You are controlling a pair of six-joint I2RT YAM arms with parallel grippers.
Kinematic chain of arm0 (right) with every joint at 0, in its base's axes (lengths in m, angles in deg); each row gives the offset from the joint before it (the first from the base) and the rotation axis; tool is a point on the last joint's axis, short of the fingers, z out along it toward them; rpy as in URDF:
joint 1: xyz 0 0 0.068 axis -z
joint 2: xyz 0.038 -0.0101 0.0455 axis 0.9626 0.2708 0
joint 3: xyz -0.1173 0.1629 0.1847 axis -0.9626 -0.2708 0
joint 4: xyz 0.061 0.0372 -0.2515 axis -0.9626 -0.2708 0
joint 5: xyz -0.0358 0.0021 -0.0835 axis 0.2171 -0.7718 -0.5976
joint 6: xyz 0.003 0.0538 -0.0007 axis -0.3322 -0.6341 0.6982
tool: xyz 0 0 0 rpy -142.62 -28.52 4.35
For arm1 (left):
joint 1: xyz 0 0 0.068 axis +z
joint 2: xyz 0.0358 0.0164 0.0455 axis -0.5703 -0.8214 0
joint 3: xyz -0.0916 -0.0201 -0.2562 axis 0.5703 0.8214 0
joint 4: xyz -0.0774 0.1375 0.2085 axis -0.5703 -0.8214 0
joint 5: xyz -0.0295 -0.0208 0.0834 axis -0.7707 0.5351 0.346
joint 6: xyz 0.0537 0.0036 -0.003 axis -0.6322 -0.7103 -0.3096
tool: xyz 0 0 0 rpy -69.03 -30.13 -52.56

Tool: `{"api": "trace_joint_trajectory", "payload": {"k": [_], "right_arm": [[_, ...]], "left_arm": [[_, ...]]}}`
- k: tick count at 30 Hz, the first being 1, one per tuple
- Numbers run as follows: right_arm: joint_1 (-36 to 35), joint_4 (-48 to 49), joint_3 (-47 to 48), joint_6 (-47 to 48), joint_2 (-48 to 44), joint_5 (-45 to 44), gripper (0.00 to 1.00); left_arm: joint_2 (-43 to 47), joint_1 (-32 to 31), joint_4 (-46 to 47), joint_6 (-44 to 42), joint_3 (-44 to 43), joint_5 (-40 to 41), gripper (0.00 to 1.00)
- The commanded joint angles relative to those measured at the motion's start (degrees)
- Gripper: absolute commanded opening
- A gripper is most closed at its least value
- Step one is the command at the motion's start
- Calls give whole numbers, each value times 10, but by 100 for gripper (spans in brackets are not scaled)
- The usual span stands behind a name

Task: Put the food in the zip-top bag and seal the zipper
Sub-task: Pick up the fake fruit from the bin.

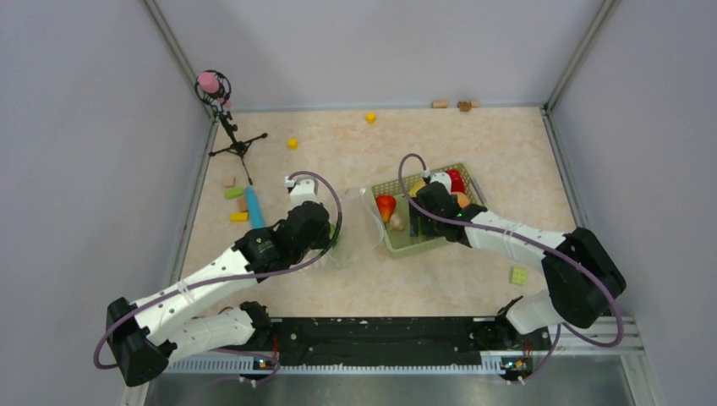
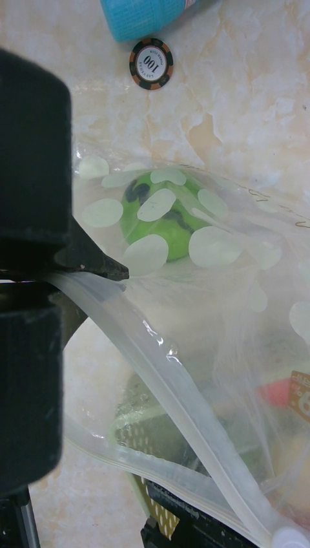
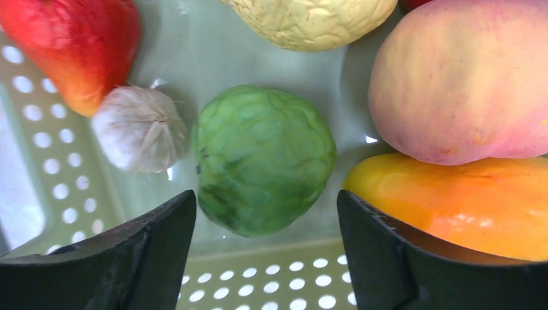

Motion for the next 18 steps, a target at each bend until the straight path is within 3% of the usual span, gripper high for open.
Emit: {"api": "trace_joint_trajectory", "payload": {"k": [1,3,5,12,18], "right_arm": [[-5,5,34,6,39,-34,67],[-4,-2,47,-1,48,-33,46],[-4,0,49,-5,41,-35,33],[-4,20,19,-10,-78,-28,29],[-4,113,-50,-11,-228,73,25]], "left_arm": [[-2,1,15,-7,-22,0,0],[-2,1,15,-7,-22,-1,0],[-1,1,15,-7,-22,-2,0],[-1,1,16,-8,-22,-3,0],[0,1,16,-8,-21,-3,0]]}}
